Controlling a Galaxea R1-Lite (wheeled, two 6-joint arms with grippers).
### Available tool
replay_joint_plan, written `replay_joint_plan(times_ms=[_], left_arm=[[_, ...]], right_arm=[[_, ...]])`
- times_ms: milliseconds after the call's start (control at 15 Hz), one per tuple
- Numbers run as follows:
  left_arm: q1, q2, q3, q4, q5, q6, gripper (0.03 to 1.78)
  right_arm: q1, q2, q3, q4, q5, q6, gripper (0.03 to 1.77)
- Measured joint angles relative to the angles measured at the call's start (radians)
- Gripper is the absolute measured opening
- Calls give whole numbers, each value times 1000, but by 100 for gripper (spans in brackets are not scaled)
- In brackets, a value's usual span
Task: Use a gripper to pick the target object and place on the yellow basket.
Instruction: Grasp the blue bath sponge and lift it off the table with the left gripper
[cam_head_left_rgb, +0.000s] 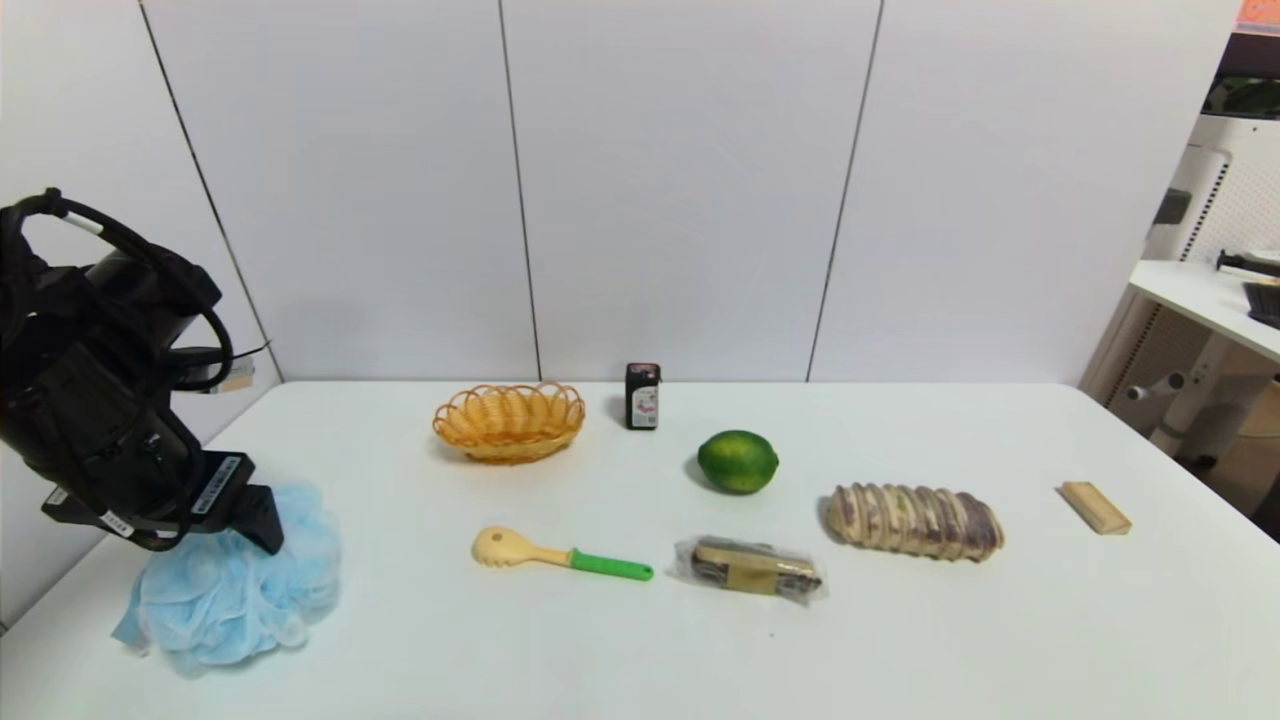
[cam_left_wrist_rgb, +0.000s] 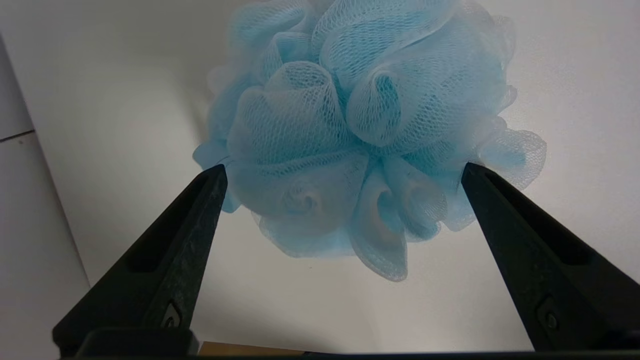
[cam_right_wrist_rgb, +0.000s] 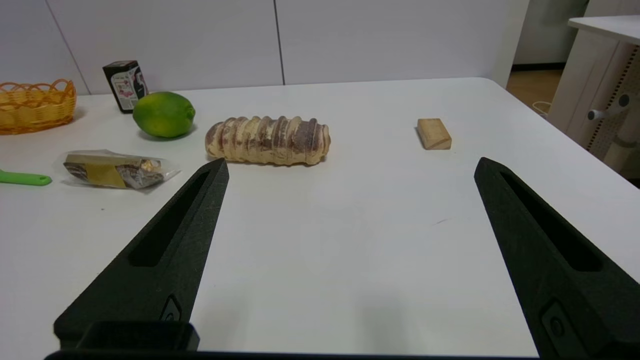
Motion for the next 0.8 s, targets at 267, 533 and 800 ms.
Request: replay_joint_plan(times_ms=[267,533,800], left_arm=[[-3,59,14,-14,-8,0,169],[-3,119,21,-72,-8,-10,169],[-2,167,21,-104,-6,-10,169]], right_arm=[[0,0,0,0,0,0,170],[0,0,0,0,0,0,170],[0,0,0,0,0,0,170]])
